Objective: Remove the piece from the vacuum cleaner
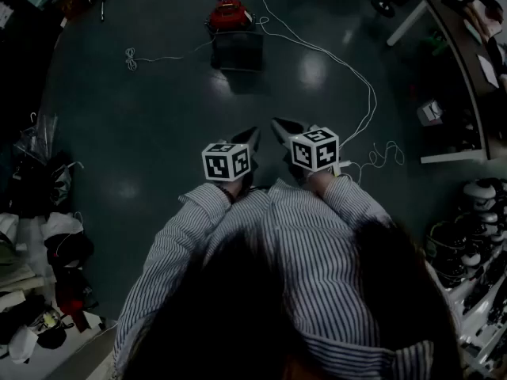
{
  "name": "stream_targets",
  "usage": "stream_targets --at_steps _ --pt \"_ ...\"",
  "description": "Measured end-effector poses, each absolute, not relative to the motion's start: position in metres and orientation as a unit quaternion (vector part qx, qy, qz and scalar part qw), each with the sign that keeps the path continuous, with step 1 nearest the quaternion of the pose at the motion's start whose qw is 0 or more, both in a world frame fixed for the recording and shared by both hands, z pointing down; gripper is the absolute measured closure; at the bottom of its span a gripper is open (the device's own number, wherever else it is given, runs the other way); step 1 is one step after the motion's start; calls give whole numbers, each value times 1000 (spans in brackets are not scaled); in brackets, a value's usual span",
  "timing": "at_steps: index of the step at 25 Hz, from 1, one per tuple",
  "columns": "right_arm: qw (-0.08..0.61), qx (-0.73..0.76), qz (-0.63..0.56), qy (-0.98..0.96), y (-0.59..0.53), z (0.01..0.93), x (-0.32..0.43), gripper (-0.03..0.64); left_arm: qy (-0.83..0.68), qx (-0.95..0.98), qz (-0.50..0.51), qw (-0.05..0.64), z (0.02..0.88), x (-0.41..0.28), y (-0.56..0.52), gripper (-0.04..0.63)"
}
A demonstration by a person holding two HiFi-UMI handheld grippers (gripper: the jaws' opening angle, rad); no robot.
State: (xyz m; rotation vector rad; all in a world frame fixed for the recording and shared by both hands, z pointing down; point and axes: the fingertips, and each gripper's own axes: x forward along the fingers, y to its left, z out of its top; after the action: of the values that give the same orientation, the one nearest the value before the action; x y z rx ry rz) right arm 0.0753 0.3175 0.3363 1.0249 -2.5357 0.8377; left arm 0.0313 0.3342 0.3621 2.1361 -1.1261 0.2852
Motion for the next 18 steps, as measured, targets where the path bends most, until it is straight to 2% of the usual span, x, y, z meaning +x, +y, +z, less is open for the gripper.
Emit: stream_targets --at_steps 18 --pt "149 347 298 -877 319 341 79 615 -437 817 109 359 365 36 332 595"
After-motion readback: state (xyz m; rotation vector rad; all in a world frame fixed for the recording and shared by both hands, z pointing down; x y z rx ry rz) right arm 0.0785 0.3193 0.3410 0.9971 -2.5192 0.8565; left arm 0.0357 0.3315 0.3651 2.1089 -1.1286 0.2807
